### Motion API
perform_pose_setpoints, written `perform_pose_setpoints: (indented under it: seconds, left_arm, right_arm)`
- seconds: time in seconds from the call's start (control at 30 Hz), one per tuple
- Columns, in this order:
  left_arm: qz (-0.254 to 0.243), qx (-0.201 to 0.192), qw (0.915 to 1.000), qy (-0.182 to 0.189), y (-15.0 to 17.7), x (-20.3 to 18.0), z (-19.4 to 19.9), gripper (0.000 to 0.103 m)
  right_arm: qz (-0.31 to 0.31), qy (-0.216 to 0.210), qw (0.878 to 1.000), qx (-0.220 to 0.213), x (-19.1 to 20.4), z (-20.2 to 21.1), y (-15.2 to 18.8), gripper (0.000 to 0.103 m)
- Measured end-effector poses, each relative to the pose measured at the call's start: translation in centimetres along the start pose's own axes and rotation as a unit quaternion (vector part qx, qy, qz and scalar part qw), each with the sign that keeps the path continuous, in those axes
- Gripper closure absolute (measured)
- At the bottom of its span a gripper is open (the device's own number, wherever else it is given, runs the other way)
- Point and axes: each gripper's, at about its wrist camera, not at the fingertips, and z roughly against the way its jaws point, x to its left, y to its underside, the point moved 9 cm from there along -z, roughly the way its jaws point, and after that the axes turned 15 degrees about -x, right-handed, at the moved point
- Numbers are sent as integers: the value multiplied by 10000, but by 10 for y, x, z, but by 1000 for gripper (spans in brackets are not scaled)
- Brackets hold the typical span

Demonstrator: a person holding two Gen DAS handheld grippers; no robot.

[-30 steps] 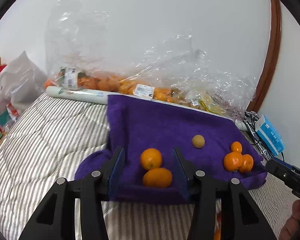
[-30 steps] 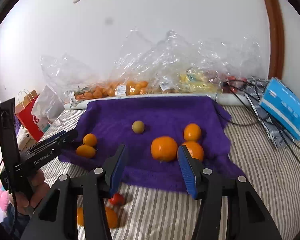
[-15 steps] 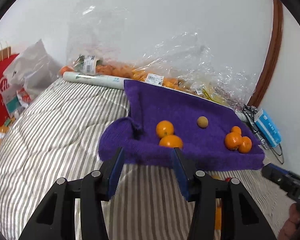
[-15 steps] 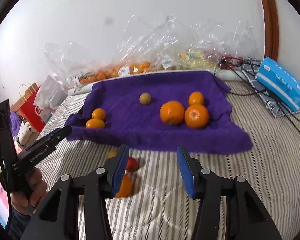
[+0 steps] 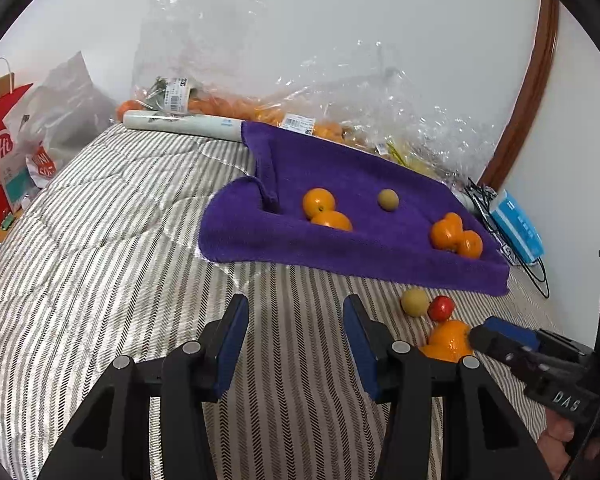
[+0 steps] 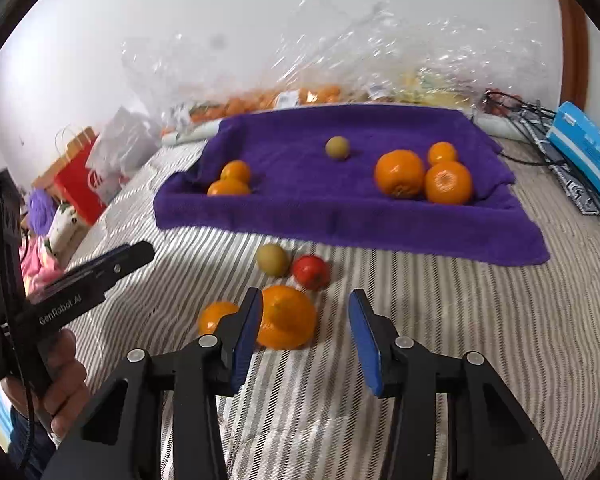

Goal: Organize fruits
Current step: 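Move the right tool to a large orange on the bedspread and close on it, then lift the held orange with the right tool while the left tool closes on another orange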

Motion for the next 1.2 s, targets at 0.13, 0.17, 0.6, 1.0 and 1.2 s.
perform_pose_setpoints:
  seconds: [0.13, 0.17, 0.6, 1.0, 1.2]
  left_arm:
    - [20, 33, 10000, 53, 1, -1, 0, 56]
    - [33, 40, 10000, 67, 1, -1, -1, 56]
    - [164, 276, 9983, 493, 6, -10, -2, 55]
    - [-168, 266, 9933, 1115, 8, -41, 8, 55]
    - [-489, 313, 9853, 1605, 13, -66, 14, 53]
  right_arm:
    - [78, -141, 9996, 230, 12, -6, 11, 61]
    - [144, -104, 9996, 230, 14, -7, 13, 61]
    - [380, 131, 9989, 261, 16, -22, 16, 62]
    - [246, 316, 9992, -37, -23, 9, 3, 62]
    - [170, 524, 9983, -182, -48, 21, -3, 62]
